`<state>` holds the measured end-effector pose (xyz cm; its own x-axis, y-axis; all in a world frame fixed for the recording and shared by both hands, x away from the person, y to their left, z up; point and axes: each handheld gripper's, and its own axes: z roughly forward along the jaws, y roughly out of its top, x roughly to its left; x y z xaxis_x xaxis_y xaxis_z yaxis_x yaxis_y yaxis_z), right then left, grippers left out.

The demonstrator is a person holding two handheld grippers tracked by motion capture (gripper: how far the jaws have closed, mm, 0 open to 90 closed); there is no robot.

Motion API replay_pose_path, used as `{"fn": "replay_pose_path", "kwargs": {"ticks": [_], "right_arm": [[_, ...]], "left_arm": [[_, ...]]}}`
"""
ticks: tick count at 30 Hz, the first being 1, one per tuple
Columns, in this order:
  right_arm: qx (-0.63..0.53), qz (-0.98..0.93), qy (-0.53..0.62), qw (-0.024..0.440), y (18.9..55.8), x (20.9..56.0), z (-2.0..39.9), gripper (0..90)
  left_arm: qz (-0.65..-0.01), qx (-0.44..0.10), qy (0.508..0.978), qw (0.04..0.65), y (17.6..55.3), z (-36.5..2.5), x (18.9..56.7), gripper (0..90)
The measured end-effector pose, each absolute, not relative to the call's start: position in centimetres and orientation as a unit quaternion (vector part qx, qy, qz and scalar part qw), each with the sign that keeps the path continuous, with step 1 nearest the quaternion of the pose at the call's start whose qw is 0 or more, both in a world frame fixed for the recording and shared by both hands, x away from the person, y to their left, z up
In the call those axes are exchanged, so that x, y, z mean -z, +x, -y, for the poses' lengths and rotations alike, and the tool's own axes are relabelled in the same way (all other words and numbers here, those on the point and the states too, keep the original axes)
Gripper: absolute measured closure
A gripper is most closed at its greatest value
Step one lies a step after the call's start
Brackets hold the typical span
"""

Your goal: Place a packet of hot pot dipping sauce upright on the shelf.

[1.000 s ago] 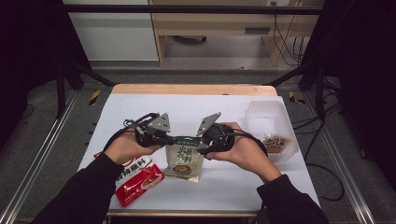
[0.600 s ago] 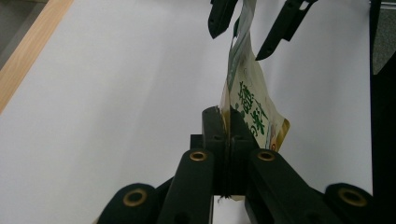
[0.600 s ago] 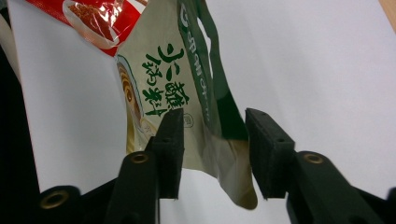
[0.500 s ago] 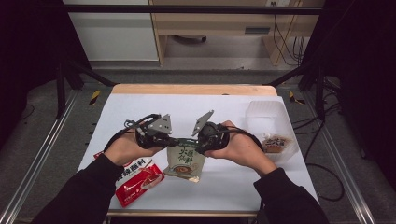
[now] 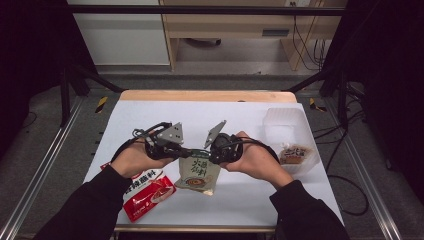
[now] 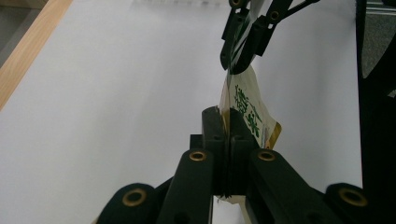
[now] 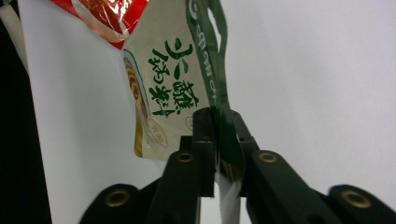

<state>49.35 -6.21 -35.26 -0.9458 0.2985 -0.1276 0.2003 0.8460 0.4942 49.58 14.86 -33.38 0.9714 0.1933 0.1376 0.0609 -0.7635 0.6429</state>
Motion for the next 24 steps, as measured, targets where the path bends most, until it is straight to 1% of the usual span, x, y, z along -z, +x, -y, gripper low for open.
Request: {"fn": "replay_pose_path", "kwargs": {"ticks": [2,4,5,7,9,14,18,24], "right_arm": [[-0.246,-0.955,0.129,0.1,49.4,35.2,6.2,89.5],[-0.244,-0.956,0.128,0.102,49.3,35.2,6.2,90.0],[-0.241,-0.956,0.129,0.103,49.3,35.2,6.1,90.0],[-0.234,-0.958,0.127,0.105,49.3,35.3,6.1,90.0],[-0.235,-0.958,0.126,0.106,49.4,35.3,6.1,90.0],[-0.239,-0.956,0.129,0.108,49.5,35.2,6.1,90.0],[-0.237,-0.957,0.131,0.105,49.5,35.2,6.1,90.0],[-0.239,-0.956,0.133,0.104,49.5,35.1,6.2,90.0]], "left_arm": [[-0.072,-0.1,0.933,0.339,49.7,-15.0,33.5,87.8],[-0.076,-0.101,0.931,0.343,49.7,-15.1,33.6,83.1],[-0.076,-0.101,0.93,0.345,49.8,-15.1,33.7,79.2],[-0.081,-0.1,0.929,0.348,49.8,-15.2,34.0,64.9],[-0.083,-0.1,0.927,0.351,49.8,-15.2,34.2,54.4],[-0.085,-0.106,0.929,0.345,49.8,-15.4,34.8,37.5],[-0.094,-0.101,0.928,0.347,50.0,-15.6,35.0,28.9],[-0.103,-0.1,0.927,0.347,50.2,-15.8,35.2,22.5]]}}
